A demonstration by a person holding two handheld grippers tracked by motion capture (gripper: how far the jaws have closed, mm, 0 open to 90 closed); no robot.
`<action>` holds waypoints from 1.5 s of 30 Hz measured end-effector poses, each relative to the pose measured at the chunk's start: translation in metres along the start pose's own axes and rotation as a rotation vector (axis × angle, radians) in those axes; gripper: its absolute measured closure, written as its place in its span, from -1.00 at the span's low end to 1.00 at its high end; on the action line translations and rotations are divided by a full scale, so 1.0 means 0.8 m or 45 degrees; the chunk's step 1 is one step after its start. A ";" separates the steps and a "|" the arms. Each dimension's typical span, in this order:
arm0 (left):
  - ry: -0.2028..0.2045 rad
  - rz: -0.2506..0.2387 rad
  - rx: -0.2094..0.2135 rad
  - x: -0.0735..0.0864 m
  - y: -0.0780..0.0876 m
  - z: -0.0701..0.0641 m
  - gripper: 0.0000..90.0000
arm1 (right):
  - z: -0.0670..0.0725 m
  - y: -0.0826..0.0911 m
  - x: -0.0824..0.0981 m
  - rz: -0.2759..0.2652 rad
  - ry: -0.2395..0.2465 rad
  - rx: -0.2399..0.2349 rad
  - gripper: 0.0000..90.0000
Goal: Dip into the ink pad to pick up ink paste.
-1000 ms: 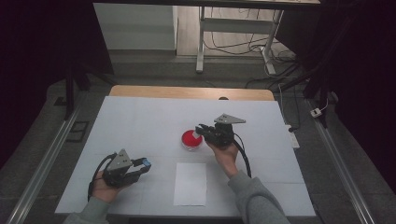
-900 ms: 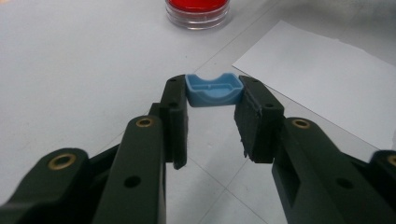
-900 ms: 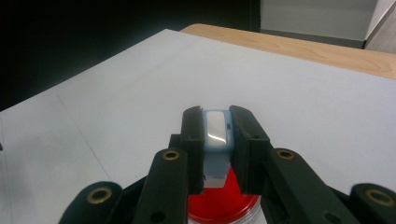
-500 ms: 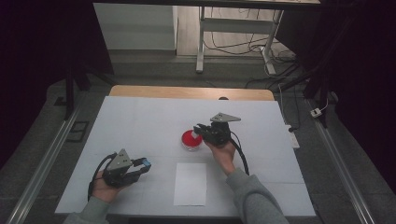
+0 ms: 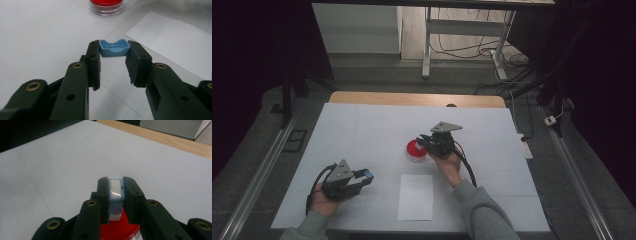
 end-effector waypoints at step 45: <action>0.008 -0.018 0.003 -0.001 0.004 0.000 0.44 | 0.010 -0.008 0.008 0.073 0.084 0.039 0.69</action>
Point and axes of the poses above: each handheld gripper's, and its own axes: y roughly backward along the jaws, x roughly out of its underside, z roughly to its left, the point moved 1 cm from there along -y, roughly forward along the jaws, and after that the axes turned 8 degrees about -z, right-handed, at the moved point
